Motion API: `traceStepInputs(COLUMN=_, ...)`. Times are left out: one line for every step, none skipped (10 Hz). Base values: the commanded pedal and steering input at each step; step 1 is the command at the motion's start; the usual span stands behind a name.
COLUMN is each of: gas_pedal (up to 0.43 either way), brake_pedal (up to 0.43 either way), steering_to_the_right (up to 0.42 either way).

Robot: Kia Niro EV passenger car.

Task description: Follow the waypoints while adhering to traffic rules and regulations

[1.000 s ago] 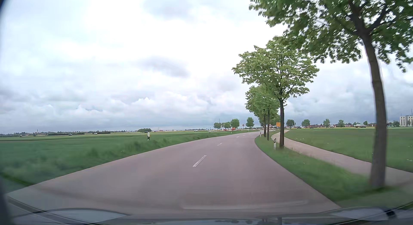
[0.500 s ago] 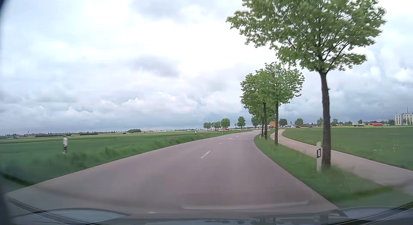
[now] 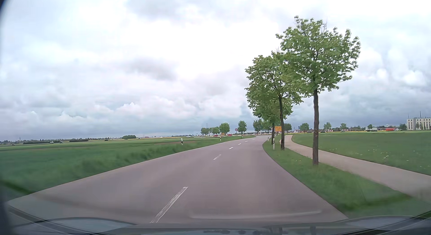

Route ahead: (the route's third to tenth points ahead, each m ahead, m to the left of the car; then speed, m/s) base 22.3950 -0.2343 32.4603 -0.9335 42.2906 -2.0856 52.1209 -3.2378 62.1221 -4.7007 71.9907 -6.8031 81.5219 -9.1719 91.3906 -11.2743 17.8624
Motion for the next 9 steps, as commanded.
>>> traceStepInputs(gas_pedal=0.118, brake_pedal=0.012, steering_to_the_right=0.025)
traceStepInputs(gas_pedal=0.118, brake_pedal=0.006, steering_to_the_right=0.025)
traceStepInputs(gas_pedal=0.118, brake_pedal=0.012, steering_to_the_right=0.025)
traceStepInputs(gas_pedal=0.118, brake_pedal=0.012, steering_to_the_right=0.026)
traceStepInputs(gas_pedal=0.118, brake_pedal=0.012, steering_to_the_right=0.026)
traceStepInputs(gas_pedal=0.118, brake_pedal=0.012, steering_to_the_right=0.025)
traceStepInputs(gas_pedal=0.118, brake_pedal=0.012, steering_to_the_right=0.024)
traceStepInputs(gas_pedal=0.118, brake_pedal=0.012, steering_to_the_right=0.024)
traceStepInputs(gas_pedal=0.118, brake_pedal=0.012, steering_to_the_right=0.023)
